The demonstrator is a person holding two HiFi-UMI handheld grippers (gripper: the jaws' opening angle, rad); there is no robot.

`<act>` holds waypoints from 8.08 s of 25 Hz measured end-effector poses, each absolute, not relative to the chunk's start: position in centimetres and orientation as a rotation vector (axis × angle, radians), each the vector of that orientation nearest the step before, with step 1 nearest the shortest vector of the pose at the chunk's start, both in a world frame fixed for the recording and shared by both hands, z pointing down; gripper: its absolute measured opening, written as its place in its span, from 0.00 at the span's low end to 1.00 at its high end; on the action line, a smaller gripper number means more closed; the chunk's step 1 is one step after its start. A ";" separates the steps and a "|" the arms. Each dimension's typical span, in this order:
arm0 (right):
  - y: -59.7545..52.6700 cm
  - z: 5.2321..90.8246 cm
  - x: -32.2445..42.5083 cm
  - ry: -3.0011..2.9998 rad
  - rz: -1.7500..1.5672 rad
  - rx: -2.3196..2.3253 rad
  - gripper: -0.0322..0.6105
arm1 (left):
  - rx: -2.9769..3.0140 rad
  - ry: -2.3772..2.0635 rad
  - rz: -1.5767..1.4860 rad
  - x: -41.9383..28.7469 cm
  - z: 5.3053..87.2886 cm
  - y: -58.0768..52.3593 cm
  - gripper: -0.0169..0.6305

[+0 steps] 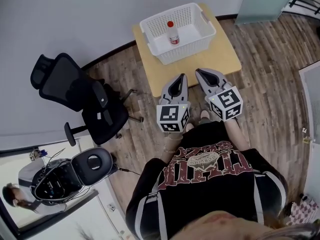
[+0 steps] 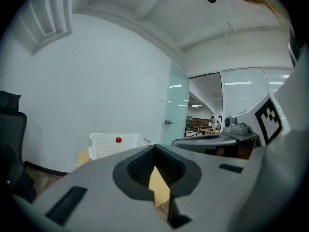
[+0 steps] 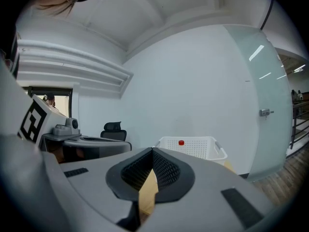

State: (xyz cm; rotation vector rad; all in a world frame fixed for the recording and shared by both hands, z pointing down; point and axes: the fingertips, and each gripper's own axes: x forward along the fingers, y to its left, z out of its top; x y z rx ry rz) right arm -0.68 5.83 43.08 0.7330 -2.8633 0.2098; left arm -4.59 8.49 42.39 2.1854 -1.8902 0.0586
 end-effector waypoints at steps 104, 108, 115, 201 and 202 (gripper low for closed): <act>-15.2 46.8 -14.7 -2.773 0.241 0.796 0.08 | 2.179 -1.746 0.110 -19.1 47.3 -12.2 0.09; -15.7 46.8 -14.7 -2.765 0.241 0.805 0.08 | 2.169 -1.746 0.115 -19.4 47.6 -12.5 0.09; -17.0 47.0 -14.2 -2.753 0.227 0.781 0.08 | 2.136 -1.756 0.107 -19.0 48.1 -13.4 0.09; -24.4 57.9 -24.1 -2.480 0.223 0.167 0.38 | 1.900 -1.897 0.052 -22.0 50.0 -17.1 0.09; -24.4 57.8 -24.0 -2.480 0.217 0.168 0.38 | 1.900 -1.897 0.052 -22.0 50.0 -17.1 0.09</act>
